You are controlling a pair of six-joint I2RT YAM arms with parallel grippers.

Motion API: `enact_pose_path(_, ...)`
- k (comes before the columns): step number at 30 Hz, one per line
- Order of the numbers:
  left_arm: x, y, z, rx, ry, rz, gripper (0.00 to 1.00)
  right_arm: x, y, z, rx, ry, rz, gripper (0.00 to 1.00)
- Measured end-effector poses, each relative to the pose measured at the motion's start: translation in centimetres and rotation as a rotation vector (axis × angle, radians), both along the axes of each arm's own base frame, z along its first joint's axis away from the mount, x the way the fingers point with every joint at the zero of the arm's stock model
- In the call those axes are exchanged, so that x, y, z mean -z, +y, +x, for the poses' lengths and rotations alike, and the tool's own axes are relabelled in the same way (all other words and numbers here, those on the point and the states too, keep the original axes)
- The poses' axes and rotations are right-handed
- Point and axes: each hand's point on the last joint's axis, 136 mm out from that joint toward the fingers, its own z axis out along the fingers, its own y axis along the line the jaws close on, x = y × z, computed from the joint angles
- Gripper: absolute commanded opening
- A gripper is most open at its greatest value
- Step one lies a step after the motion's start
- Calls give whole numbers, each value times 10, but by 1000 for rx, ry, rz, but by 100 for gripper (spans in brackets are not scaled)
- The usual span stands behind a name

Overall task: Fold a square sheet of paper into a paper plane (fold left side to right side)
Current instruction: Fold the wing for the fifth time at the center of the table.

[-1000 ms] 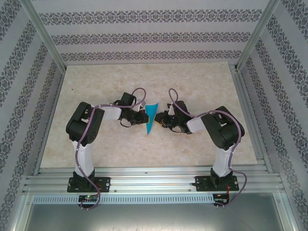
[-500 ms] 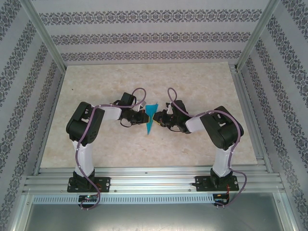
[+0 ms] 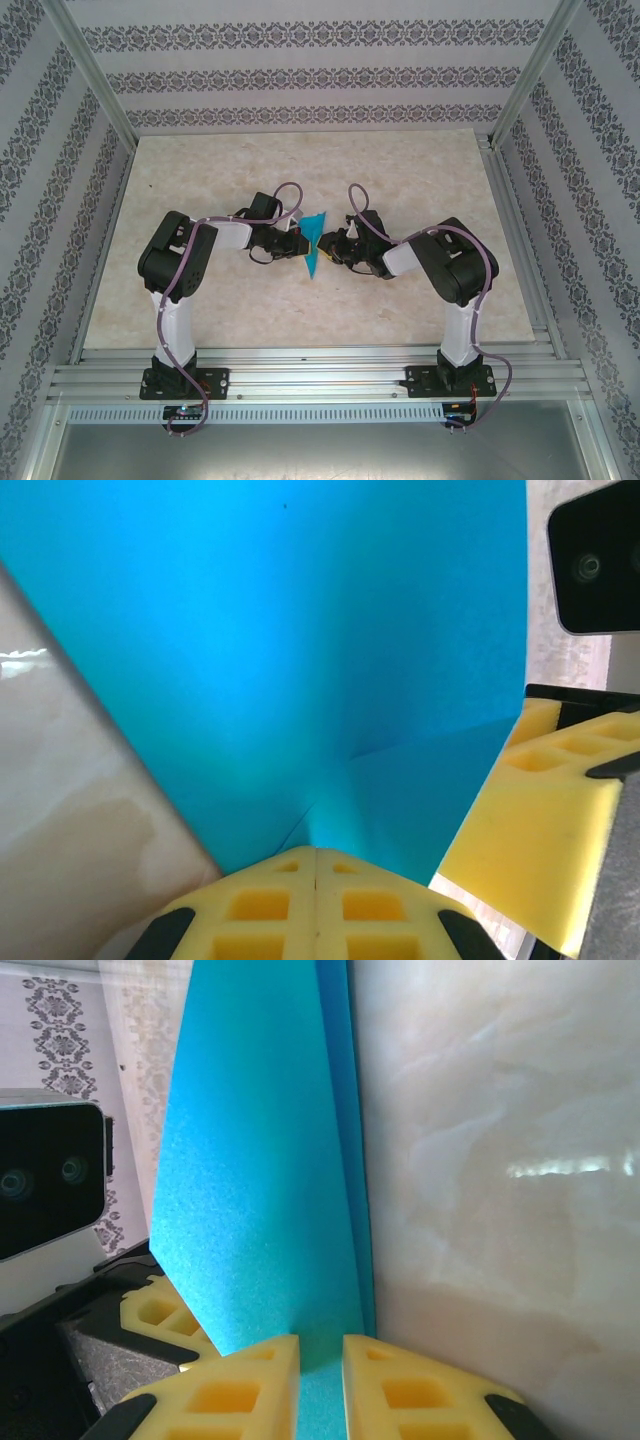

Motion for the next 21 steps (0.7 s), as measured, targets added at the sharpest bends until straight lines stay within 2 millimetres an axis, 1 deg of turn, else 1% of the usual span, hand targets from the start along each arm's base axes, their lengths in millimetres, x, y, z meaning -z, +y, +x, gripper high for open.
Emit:
enact_pose_path(3,0,0,0,0,1,0,7,0,0,1,3,0,6,19)
enact_pose_path(5,0,0,0,0,0,0,11,0,1,1,4,2,7,19)
enact_pose_path(11,-8,2,1,-3,-18,3,20,0,2,1,-1,4,11,19)
enact_pose_path(17,-31,10,8,-23,-55,-12,20,1,3,2,-5,5,12,19)
enact_pose_path(20,-39,13,12,-35,-72,-19,20,1,3,2,-5,4,12,19)
enact_pose_path(21,-40,14,14,-37,-75,-21,22,1,3,2,-5,5,12,20)
